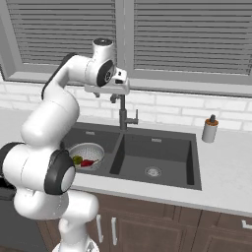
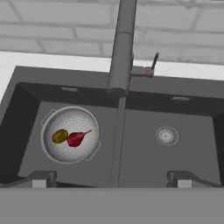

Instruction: Put the colander in the sink, put the pear, kiwi in the colander, and turn on the sink faucet and pour water over the colander.

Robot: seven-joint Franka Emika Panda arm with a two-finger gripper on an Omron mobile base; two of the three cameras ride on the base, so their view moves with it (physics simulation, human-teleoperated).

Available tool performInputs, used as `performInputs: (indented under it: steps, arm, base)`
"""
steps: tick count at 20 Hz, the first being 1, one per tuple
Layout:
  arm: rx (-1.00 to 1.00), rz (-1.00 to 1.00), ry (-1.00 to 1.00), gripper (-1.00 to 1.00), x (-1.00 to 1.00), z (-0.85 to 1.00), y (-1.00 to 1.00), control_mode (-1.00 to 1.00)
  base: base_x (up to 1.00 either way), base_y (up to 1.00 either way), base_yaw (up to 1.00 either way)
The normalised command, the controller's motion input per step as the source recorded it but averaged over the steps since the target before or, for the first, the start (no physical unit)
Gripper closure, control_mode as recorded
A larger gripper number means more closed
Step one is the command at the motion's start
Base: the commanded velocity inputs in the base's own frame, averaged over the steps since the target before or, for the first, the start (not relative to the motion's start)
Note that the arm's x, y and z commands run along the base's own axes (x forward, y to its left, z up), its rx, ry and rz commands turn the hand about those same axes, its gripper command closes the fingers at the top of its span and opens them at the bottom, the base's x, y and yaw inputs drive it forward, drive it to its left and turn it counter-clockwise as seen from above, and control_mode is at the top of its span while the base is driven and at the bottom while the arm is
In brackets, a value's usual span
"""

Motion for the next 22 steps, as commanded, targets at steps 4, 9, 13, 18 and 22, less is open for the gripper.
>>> performInputs:
  steps: [4,9,13,18,22]
  arm:
    - [0.01,0.0,0.07,-1.0,0.41,-0.08,0.01,-1.0]
    - [0.0,0.0,0.02,-1.0,0.17,-0.09,0.14,-1.0]
    - [-0.01,0.0,0.0,-1.0,0.0,-0.16,0.15,-1.0]
    - [-0.03,0.0,0.0,-1.0,0.11,-0.17,0.04,-1.0]
    - [-0.07,0.0,0.0,-1.0,0.16,-0.19,0.0,-1.0]
  base:
    - [0.0,0.0,0.0]
    - [0.0,0.0,0.0]
    - [0.0,0.0,0.0]
    - [0.0,0.0,0.0]
    - [0.0,0.0,0.0]
